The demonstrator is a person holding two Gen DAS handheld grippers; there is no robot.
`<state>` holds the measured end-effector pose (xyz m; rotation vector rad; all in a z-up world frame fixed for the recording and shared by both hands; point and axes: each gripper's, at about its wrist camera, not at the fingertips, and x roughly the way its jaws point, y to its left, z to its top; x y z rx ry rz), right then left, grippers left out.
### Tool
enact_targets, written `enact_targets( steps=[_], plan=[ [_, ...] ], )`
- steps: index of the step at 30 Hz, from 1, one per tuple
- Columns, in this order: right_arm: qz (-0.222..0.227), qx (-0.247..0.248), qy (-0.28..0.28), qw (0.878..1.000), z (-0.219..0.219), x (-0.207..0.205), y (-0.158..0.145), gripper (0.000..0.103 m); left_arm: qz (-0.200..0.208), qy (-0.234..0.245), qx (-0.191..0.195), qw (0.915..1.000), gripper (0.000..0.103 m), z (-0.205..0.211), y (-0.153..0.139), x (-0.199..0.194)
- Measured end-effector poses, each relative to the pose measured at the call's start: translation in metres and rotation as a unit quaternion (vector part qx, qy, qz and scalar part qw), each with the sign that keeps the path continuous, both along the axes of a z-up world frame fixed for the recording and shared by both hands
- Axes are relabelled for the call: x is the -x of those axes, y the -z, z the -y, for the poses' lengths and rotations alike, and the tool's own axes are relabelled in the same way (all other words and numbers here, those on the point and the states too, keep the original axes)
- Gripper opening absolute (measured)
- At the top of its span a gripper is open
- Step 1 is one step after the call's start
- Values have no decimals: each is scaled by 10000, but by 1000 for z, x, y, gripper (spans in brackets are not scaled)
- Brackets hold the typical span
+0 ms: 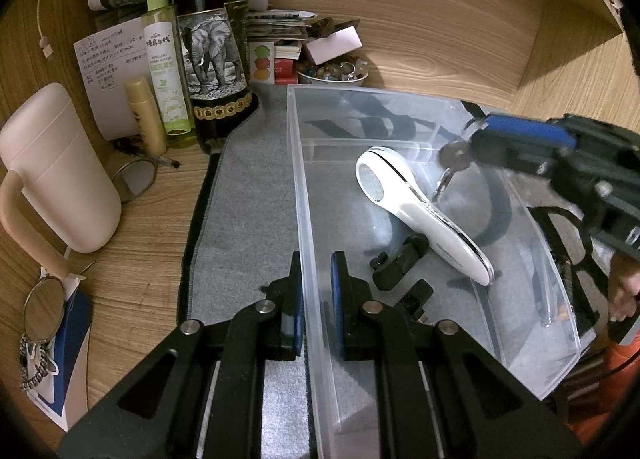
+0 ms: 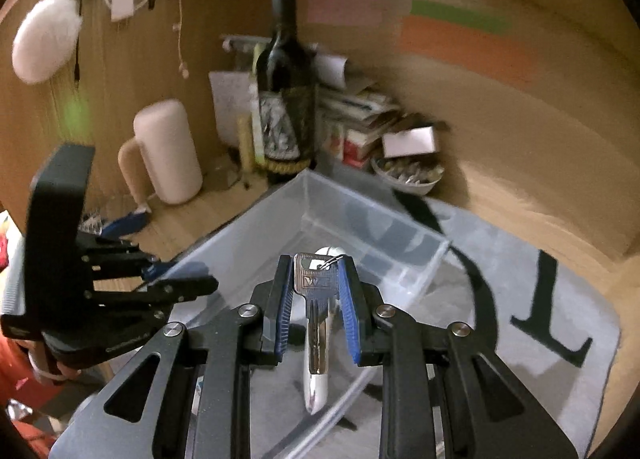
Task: Organize rigid objects
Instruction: 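Carry the keys into the box and open the right tool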
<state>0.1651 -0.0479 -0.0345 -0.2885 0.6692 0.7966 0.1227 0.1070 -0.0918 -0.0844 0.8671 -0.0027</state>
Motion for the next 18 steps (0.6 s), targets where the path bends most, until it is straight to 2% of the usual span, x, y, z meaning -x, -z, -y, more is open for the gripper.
enact_targets(
  steps=[9, 18],
  plan=[
    [-392, 577, -265, 9972, -27, -11, 32, 21, -1, -1, -3, 10000, 11, -1, 0, 0],
    [-510, 743, -198, 9957, -26, -16, 35, 21, -3, -1, -24, 10000, 11, -1, 0, 0]
  ],
)
